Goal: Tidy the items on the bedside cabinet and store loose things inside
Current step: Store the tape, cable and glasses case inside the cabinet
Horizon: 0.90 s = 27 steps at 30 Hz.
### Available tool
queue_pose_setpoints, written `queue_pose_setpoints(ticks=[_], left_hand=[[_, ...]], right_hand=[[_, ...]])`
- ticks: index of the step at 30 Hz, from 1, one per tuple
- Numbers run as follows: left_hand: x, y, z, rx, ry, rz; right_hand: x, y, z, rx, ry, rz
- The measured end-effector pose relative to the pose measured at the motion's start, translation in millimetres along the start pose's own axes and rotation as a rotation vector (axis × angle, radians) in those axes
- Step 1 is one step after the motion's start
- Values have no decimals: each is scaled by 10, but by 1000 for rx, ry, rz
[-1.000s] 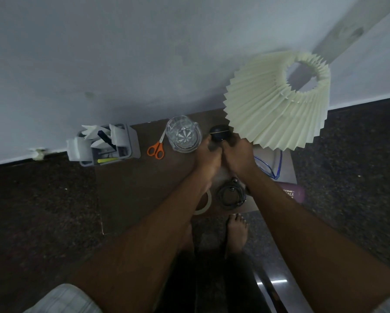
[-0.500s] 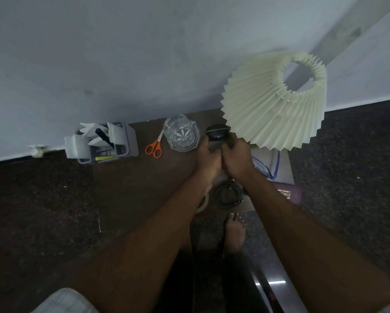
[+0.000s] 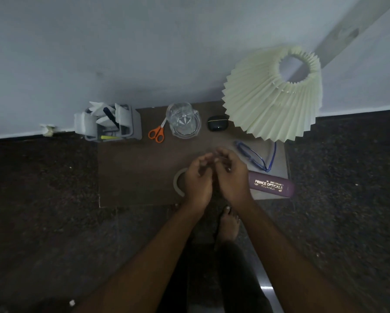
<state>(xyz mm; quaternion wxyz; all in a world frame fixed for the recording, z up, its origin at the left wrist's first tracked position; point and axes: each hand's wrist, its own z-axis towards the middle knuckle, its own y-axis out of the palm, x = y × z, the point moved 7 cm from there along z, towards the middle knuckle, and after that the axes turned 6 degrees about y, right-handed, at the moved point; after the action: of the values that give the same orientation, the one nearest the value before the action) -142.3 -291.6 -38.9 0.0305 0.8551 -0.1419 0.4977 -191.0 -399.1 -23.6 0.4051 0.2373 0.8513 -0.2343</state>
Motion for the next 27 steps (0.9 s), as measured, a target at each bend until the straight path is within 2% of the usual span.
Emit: queue_pose_setpoints(ticks=[8,15,20,27], left_hand=[[-510,-593,-476,82,-137,38],[-1287,-1142,-659,151,-356,108],[-1498,-1338,-754,118,-367,83],[-1747,-1431,-726,122,-326,29]], right_hand=[[468,-121,-534,21,70,104],[1105,-64,-912,8,274,104],[1370,-2,-1130,-20,353,37],[1567,266,-949,-35,320,-24]])
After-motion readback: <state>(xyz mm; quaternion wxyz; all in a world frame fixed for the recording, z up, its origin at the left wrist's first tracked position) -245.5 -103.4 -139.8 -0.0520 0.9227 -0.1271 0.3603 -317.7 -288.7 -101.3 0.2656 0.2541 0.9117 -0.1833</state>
